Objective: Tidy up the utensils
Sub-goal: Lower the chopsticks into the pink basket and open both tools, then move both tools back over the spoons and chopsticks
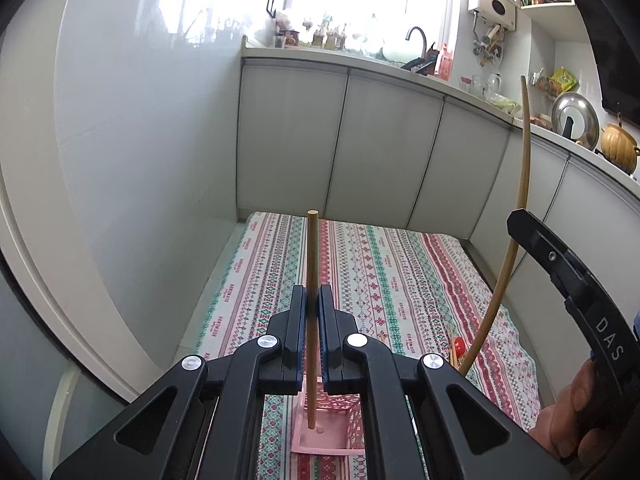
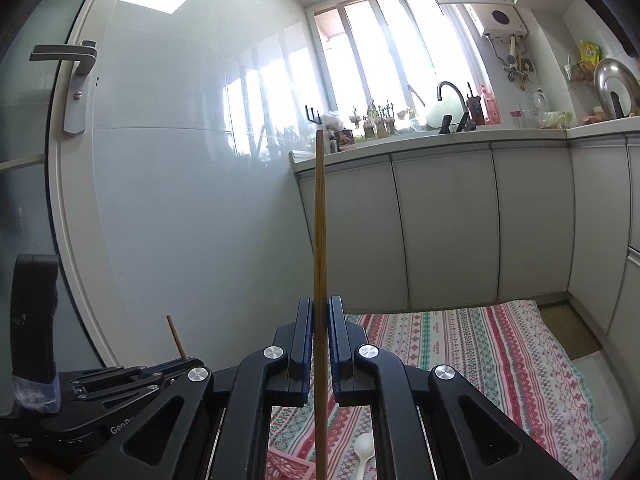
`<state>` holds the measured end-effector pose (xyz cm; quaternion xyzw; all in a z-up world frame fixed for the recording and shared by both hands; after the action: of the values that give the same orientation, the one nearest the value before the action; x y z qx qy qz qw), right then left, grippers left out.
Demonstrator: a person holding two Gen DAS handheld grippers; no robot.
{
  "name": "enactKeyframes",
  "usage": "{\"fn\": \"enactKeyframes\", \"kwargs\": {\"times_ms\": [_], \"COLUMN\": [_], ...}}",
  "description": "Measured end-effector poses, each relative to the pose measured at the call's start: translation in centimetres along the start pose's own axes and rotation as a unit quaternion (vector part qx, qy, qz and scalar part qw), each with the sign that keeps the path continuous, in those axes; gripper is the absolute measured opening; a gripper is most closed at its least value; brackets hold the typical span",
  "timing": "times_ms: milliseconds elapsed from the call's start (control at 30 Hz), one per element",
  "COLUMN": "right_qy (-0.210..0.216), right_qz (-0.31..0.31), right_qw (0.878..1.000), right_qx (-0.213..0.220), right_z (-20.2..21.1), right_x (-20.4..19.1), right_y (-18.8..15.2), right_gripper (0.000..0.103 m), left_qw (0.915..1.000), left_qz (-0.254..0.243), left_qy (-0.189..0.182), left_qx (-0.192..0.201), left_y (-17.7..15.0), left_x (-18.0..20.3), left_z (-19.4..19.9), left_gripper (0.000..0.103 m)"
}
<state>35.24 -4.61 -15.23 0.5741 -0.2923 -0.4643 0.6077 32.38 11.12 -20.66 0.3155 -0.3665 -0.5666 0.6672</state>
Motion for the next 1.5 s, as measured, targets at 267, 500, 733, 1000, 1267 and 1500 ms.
{"fn": "enactKeyframes", "kwargs": {"times_ms": [267,500,733,1000,1267,1500], "right_qy": [-0.005,0.005,0.019,0.026,0.026,0.001], "right_qz": [0.000,-0.001,0.010,0.023,0.048,0.083], "right_qw": [1.000,0.999,0.998,0.999,0.998,0.993], "right_qx": [-0.014,-0.033,-0.054,-0.029,-0.041,-0.086], "right_z": [-0.8,-2.0,-4.3,-5.0,-6.5,-7.5], "right_x": [0.1,-0.6,-2.4,-5.3,-6.7,-6.3], "right_y": [-0.9,-2.4,-5.2,-5.2,-7.6,-10.3], "right_gripper": [0.007,0.007,0.007,0.007,0.007,0.019], "left_qw": [0.9997,0.9995,0.9979,0.9975,0.9961,0.9953], "left_qz": [-0.001,0.015,0.064,0.070,0.089,0.097], "left_qy": [0.007,0.007,0.008,0.006,0.001,-0.001], "left_qx": [-0.022,-0.026,0.003,0.001,-0.002,-0.001], "left_y": [-0.5,-0.1,1.3,1.3,1.1,1.2], "left_x": [-0.2,-1.2,-3.6,-4.3,-5.2,-6.0], "left_z": [-1.1,-0.6,1.5,1.9,1.8,2.1], "left_gripper": [0.007,0.018,0.040,0.040,0.040,0.040]}}
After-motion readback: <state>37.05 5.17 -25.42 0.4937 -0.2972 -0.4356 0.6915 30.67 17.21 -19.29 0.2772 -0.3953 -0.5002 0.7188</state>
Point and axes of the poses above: each gripper's, at about its wrist camera, not at the fingertips, and z roughly against the way its jaws point, x to its right, y to its top, the point moved 4 cm from there along -z, roughly the way its jaws point
